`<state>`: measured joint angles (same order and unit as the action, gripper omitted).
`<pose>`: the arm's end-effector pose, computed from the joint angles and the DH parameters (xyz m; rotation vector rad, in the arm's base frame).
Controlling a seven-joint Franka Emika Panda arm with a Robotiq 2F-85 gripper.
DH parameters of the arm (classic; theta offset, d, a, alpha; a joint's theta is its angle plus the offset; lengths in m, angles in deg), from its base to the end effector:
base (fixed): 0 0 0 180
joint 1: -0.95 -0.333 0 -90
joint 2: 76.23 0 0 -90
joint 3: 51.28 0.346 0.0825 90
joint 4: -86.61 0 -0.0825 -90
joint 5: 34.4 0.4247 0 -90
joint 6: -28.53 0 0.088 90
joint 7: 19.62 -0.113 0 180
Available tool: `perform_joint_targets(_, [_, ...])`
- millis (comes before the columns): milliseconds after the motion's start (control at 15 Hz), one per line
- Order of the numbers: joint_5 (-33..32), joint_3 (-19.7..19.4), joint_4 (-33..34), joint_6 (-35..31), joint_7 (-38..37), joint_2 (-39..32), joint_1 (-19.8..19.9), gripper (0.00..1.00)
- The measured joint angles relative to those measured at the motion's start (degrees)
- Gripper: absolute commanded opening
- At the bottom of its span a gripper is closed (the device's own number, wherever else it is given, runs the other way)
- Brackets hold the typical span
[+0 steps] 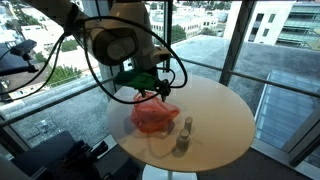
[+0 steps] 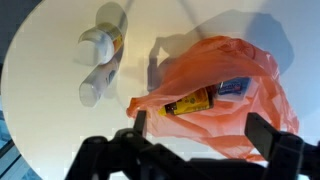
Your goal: Pick up the brown medicine bottle with a yellow lid and put it on the table
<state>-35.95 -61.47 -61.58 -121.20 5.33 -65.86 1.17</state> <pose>0.4671 -0.0840 0.3352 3.0499 0.4225 0.3098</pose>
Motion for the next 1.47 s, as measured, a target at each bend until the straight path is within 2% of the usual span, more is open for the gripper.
perform_joint_targets(400, [5.52, 0.64, 0.06, -7.7, 5.06, -7.59, -0.92, 1.0])
perform_joint_targets(733, [13.51, 2.65, 1.89, -10.45, 12.3, -13.13, -0.09, 1.0])
perform_joint_targets(1133, [15.95, 6.37, 6.02, -9.41, 14.42, -16.0, 2.88, 1.0])
perform_joint_targets(1467, [14.89, 6.74, 10.2, -3.11, 14.04, -17.45, 3.93, 1.0])
